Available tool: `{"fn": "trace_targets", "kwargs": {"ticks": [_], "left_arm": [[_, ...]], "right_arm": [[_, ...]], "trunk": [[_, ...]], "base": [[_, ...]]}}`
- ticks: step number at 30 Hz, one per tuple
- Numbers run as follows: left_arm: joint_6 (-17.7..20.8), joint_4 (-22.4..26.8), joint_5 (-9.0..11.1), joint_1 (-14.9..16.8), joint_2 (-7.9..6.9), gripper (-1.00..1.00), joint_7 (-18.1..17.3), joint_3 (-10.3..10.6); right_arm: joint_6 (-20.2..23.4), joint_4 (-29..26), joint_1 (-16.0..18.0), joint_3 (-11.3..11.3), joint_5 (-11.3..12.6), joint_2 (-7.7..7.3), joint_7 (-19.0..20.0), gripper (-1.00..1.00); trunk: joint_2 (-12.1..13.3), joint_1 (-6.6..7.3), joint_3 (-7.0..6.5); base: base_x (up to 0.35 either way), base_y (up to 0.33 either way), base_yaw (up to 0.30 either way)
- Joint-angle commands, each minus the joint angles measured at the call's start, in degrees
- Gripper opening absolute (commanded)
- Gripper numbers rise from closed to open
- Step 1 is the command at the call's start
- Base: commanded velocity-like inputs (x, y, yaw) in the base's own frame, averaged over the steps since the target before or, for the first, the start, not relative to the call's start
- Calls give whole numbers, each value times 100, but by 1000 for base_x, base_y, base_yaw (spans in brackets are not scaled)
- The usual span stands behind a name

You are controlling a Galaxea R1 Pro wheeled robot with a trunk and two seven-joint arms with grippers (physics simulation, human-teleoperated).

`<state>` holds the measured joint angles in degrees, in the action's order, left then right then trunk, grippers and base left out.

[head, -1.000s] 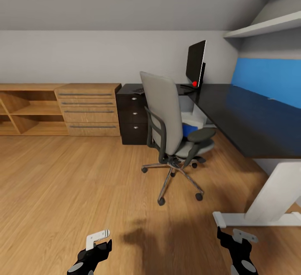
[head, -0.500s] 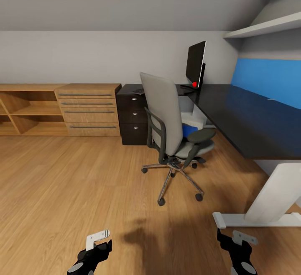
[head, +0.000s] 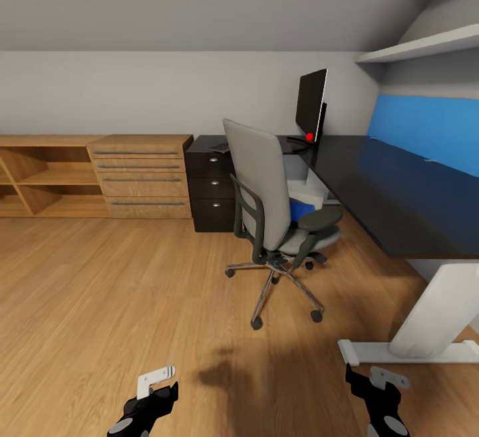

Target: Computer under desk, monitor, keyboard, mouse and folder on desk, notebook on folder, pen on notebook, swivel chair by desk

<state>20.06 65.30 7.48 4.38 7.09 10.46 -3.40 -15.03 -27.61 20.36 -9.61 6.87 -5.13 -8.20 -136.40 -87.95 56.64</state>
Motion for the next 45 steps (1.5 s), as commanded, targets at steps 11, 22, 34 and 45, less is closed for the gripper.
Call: {"fn": "trace_targets", "kwargs": {"ticks": [11, 22, 34, 45], "left_arm": [[24, 9, 59, 5, 10, 100, 20, -3], [24, 9, 61, 2, 13, 100, 18, -3], [24, 9, 61, 2, 12, 100, 18, -3], [19, 14, 60, 2, 29, 100, 32, 43]], "right_arm": [[-55, -21, 3, 12, 60, -1, -6, 100], [-290, 9, 3, 12, 66, 44, -21, 100], [-297, 10, 3, 12, 60, 116, -24, 100], [-297, 10, 3, 12, 52, 111, -20, 100]], "trunk": [[-2, 1, 5], [-2, 1, 5], [-2, 1, 5], [-2, 1, 5]], "base": [[0, 0, 0], [-122, -102, 0], [-67, -51, 0], [-81, -33, 0]]}}
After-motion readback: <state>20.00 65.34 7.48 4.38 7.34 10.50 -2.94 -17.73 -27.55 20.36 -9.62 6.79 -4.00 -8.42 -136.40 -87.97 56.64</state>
